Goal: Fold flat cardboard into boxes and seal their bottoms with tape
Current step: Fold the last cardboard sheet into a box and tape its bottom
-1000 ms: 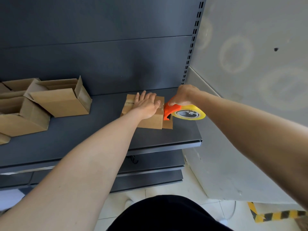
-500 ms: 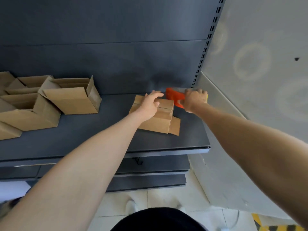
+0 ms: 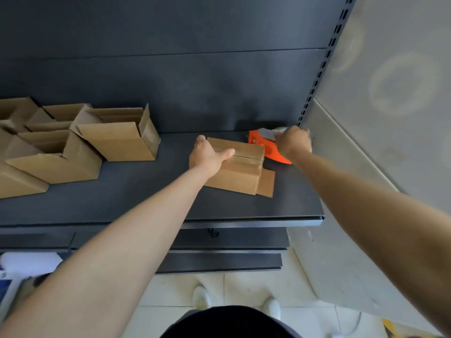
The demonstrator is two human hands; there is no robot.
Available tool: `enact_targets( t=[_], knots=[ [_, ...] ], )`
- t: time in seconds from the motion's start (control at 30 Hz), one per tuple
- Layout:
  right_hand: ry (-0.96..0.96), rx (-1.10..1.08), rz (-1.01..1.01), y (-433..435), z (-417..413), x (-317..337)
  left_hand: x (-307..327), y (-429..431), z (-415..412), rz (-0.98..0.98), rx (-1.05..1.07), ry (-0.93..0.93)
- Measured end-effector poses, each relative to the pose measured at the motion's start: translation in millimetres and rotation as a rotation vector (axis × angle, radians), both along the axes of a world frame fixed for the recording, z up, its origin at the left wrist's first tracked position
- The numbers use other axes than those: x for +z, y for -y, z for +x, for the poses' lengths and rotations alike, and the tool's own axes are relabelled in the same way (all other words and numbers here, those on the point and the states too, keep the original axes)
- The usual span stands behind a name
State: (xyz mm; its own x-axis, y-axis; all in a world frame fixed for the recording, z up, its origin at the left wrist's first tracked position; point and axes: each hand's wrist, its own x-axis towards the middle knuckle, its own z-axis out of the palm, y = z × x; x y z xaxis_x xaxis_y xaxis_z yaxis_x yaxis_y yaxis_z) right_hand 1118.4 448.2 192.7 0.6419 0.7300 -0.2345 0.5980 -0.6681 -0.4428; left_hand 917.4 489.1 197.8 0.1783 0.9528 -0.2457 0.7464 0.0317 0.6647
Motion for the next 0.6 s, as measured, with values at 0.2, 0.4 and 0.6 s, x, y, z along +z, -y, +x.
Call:
enact_targets(
  t=[0.2, 0.4, 0.6],
  knots=[
    [-0.452, 0.004, -0.134, 17, -33, 15, 7, -6, 2, -0.08, 0.045, 0.01],
    [-0.7, -0.177, -0.037, 13, -44, 13, 4, -9, 0, -0.168, 0.058, 0.031],
    [-0.88, -0.212, -0.059, 17, -36, 18, 1, -12, -7, -0.191, 0.142, 0.133]
  ],
)
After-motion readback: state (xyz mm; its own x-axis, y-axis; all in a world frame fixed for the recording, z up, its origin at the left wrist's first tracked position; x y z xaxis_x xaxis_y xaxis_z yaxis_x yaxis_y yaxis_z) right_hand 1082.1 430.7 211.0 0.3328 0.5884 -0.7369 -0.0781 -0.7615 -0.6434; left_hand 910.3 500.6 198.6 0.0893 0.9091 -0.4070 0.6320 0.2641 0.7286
